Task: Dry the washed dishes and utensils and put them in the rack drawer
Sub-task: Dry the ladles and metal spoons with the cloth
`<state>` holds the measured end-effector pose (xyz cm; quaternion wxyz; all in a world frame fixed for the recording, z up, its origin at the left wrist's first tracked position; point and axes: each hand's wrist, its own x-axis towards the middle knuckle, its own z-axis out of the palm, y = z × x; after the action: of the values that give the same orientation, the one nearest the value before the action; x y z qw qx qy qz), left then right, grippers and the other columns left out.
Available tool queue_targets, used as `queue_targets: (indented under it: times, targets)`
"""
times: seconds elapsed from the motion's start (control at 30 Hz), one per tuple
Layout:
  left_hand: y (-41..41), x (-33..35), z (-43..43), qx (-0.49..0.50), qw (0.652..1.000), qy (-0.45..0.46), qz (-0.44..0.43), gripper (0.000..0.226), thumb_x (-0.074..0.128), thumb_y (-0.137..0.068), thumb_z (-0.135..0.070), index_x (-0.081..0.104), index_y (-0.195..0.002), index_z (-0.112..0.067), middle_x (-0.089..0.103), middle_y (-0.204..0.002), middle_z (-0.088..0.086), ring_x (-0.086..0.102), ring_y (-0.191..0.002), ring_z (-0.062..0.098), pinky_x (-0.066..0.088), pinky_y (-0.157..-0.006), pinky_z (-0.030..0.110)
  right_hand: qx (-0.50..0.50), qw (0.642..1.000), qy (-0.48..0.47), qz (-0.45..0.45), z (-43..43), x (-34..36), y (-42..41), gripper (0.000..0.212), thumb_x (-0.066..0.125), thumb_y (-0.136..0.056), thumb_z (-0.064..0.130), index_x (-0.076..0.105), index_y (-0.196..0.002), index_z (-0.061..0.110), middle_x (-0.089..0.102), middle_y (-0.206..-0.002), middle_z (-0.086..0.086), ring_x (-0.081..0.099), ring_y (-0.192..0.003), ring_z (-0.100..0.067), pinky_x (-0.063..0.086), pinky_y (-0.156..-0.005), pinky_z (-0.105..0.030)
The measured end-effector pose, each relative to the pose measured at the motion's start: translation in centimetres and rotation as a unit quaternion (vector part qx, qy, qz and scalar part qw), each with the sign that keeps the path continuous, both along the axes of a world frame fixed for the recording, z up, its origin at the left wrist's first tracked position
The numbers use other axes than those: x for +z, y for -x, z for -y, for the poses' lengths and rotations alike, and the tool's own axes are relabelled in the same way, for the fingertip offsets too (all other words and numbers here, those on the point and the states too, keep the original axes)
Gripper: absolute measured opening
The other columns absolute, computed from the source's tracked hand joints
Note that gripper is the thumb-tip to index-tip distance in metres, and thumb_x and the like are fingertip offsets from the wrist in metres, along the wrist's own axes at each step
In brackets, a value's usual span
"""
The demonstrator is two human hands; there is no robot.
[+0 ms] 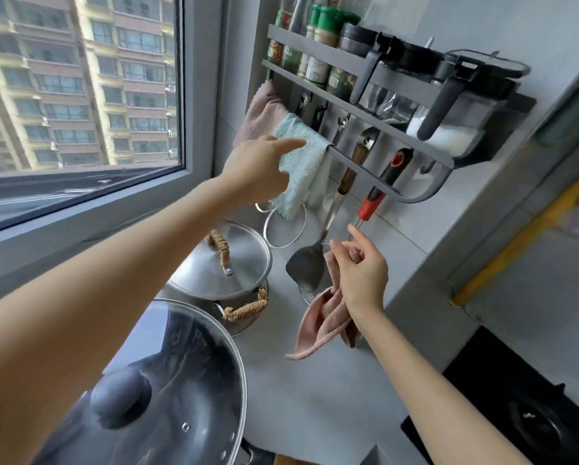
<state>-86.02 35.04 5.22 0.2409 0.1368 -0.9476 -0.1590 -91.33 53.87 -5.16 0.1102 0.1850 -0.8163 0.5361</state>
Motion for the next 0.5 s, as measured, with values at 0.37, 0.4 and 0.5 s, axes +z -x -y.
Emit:
queue_targets:
  times: [0.37,0.4,0.5]
  targets:
    - [-27.3,-5.9,-1.5,0.267,0.952,-0.138,0.051,0.039,0.058,-0.085,-0.015,0.061,-0.123,-0.024,0.062,-0.126,0.0,0.056,-0.118,0.02,0.042,-0.1,0.033,0.304,0.948,0.097,-0.009,1.2,4.8,-14.4,0.015,0.073,-0.08,0.034,0.065,-0.093,0.032,0.061,-0.067,0.012,0.061,-0.065,-0.013,0.055,-0.07,-0.038]
    - [-30.3,-6.6,-1.7,0.311,0.937,-0.15,0.051,0.038,0.057,-0.084,-0.018,0.062,-0.121,-0.023,0.064,-0.122,0.001,0.058,-0.114,0.021,0.044,-0.098,0.033,0.336,0.936,0.109,0.001,1.7,5.0,-16.2,0.015,0.073,-0.08,0.034,0.065,-0.093,0.032,0.061,-0.065,0.014,0.061,-0.063,-0.01,0.055,-0.069,-0.038]
    - [-38.6,-8.3,-2.9,0.423,0.882,-0.2,0.051,0.044,0.051,-0.074,-0.032,0.067,-0.113,-0.018,0.069,-0.111,0.005,0.063,-0.104,0.024,0.048,-0.093,0.036,0.418,0.899,0.127,0.033,2.9,5.3,-21.1,0.015,0.074,-0.081,0.032,0.065,-0.093,0.03,0.065,-0.063,0.012,0.062,-0.058,-0.006,0.052,-0.061,-0.032]
